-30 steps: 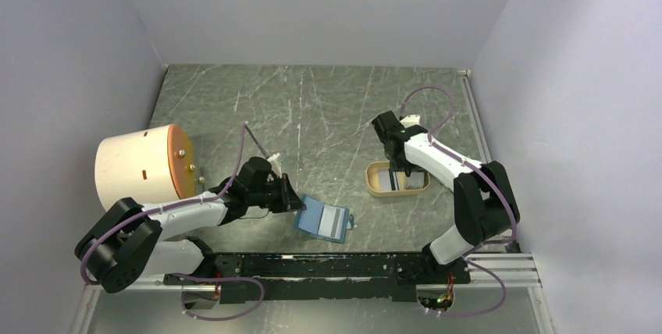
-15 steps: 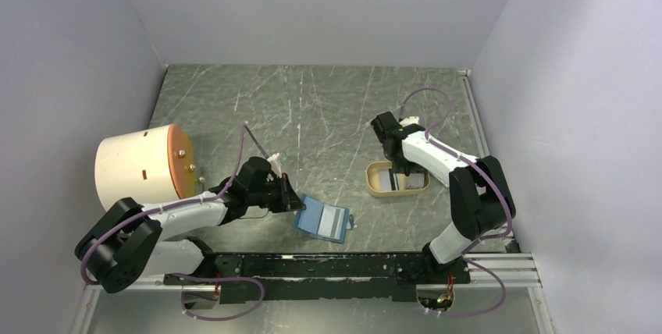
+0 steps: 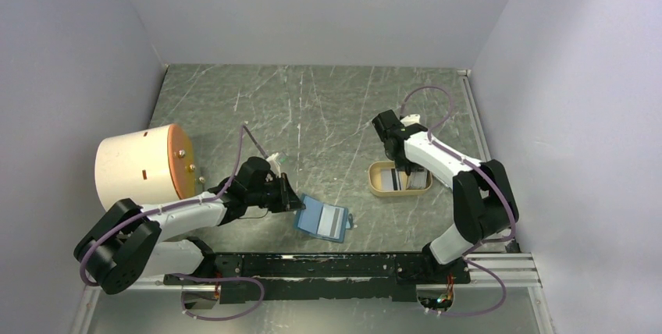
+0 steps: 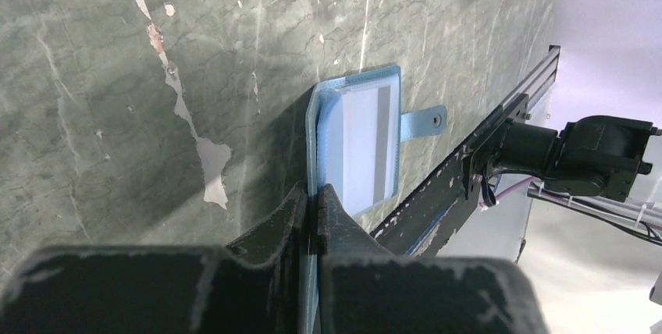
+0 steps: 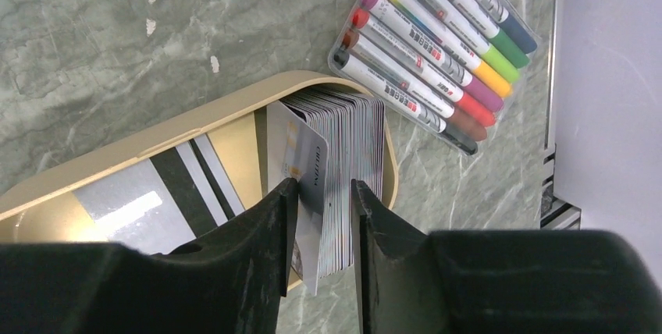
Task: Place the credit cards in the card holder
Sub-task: Pick up the credit card from the storage box.
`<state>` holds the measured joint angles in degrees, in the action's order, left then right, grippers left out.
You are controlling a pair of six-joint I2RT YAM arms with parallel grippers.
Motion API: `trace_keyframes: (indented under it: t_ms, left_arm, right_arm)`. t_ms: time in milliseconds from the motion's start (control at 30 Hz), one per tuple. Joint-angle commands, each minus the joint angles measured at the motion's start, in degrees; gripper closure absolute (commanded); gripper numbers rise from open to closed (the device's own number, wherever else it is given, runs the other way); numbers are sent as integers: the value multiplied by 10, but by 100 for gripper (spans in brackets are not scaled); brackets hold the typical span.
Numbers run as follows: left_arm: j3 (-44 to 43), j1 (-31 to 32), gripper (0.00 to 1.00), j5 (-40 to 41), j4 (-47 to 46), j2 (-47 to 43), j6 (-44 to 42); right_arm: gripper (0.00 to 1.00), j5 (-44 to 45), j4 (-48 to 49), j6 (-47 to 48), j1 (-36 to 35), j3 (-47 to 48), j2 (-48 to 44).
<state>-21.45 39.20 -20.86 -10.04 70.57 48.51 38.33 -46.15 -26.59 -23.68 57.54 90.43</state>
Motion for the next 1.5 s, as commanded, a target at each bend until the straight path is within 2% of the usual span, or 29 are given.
trace_keyframes:
  t_ms: [0, 267, 467, 667, 933, 1100, 1267, 1367, 1467]
  left_arm:
    - [6, -4, 91, -11, -15, -5, 2]
    - [5, -4, 91, -9, -16, -4, 6]
    - [5, -4, 91, -9, -16, 2, 6]
    - [5, -4, 91, -7, -18, 4, 13]
    - [9, -8, 91, 7, -40, -18, 57]
    - [24, -10, 91, 14, -100, -5, 100]
    - [33, -10, 91, 32, -131, 4, 126]
    - [45, -11, 91, 31, -161, 21, 147]
    - [43, -11, 91, 25, -170, 46, 147]
  right_arm:
    - [67, 20, -6, 12, 6, 6, -21]
    - [82, -1, 8, 29, 6, 5, -36]
    - [87, -69, 17, 35, 6, 4, -70]
    - [100, -136, 26, 43, 6, 4, -104]
    - [100, -213, 10, 45, 5, 21, -171]
    - [100, -297, 33, 29, 4, 13, -245]
    - [100, -440, 121, -16, 5, -60, -316]
    - [100, -543, 240, -85, 2, -142, -356]
    - [100, -587, 352, -148, -16, -233, -383]
